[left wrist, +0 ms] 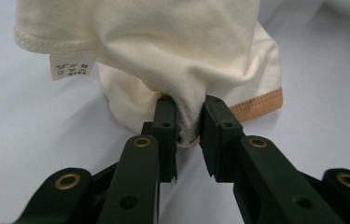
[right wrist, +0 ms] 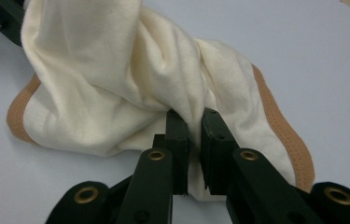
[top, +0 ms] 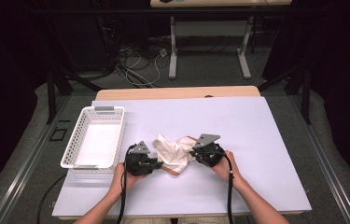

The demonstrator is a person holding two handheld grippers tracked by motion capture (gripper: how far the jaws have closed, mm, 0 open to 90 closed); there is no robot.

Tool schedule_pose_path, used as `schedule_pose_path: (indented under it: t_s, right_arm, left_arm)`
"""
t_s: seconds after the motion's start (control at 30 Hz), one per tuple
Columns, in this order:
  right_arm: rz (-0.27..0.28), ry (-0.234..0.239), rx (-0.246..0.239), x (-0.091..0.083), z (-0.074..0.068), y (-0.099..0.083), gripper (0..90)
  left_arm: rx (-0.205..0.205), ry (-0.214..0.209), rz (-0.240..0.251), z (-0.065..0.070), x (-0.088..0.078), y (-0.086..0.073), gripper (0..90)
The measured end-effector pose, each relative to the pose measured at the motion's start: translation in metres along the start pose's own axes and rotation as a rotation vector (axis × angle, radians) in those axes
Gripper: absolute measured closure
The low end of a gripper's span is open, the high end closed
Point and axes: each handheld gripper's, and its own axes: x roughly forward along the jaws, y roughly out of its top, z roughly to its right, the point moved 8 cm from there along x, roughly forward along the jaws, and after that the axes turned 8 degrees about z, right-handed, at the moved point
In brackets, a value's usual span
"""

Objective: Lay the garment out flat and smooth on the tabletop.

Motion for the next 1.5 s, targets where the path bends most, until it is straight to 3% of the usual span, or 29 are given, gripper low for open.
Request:
schedule_pose_path:
  t_s: [0.23,0.37,0.53,0.57,0.6,0.67,0.73,0.83,0.93,1.17,1.23,1.33,1.4,1.43,1.47,1.5]
  right_arm:
    - [0.017,-0.040,0.004,-0.012,0.013,0.003,83.6]
    - [-0.017,-0.070,0.018,-0.014,0.022,-0.002,83.6]
    - [-0.052,-0.064,0.031,-0.009,0.024,-0.010,81.4]
    - [-0.050,-0.062,0.032,-0.010,0.023,-0.009,75.4]
    - [-0.050,-0.062,0.032,-0.010,0.023,-0.009,75.4]
    - [-0.042,-0.054,0.028,-0.011,0.022,-0.006,66.2]
    - [-0.041,-0.039,0.045,-0.013,0.020,-0.003,56.4]
    - [0.002,-0.029,0.049,-0.017,0.018,0.008,43.1]
    - [0.036,-0.012,0.040,-0.018,0.010,0.020,36.0]
    - [0.073,-0.004,0.045,-0.008,0.000,0.040,36.2]
    - [0.087,0.007,0.090,-0.004,0.002,0.044,39.2]
    - [0.080,0.007,0.090,0.002,0.000,0.045,41.5]
    - [0.068,0.009,0.087,0.008,-0.003,0.044,46.5]
    - [0.050,0.010,0.087,0.014,-0.006,0.041,53.9]
    - [0.050,0.010,0.087,0.014,-0.006,0.041,53.9]
    - [0.042,0.006,0.080,0.017,-0.006,0.039,60.8]
  left_arm:
    - [0.009,-0.024,0.016,0.007,-0.001,0.003,80.1]
    - [0.021,-0.054,0.003,0.013,0.001,0.003,79.6]
    - [0.007,-0.021,-0.004,0.008,0.001,0.002,69.2]
    - [0.008,-0.019,-0.013,0.003,-0.002,0.002,60.4]
    - [0.008,-0.019,-0.013,0.003,-0.002,0.002,55.8]
    - [-0.003,-0.012,-0.005,0.001,-0.005,0.003,53.6]
    - [-0.010,-0.002,0.004,-0.001,-0.007,0.005,45.5]
    - [-0.017,0.005,0.010,-0.004,-0.010,0.006,37.9]
    - [-0.022,0.010,0.011,-0.005,-0.010,0.006,31.9]
    - [-0.032,0.029,0.003,-0.008,-0.008,0.004,17.7]
    - [-0.053,0.031,0.001,-0.008,-0.007,0.003,16.0]
    - [-0.042,0.031,-0.003,-0.009,-0.006,0.003,14.3]
    - [-0.044,0.035,0.000,-0.010,-0.005,0.003,13.6]
    - [-0.046,0.032,-0.001,-0.009,-0.005,0.002,11.9]
    - [-0.044,0.034,-0.001,-0.010,-0.005,0.002,11.9]
    - [-0.048,0.030,-0.005,-0.009,-0.006,0.002,11.6]
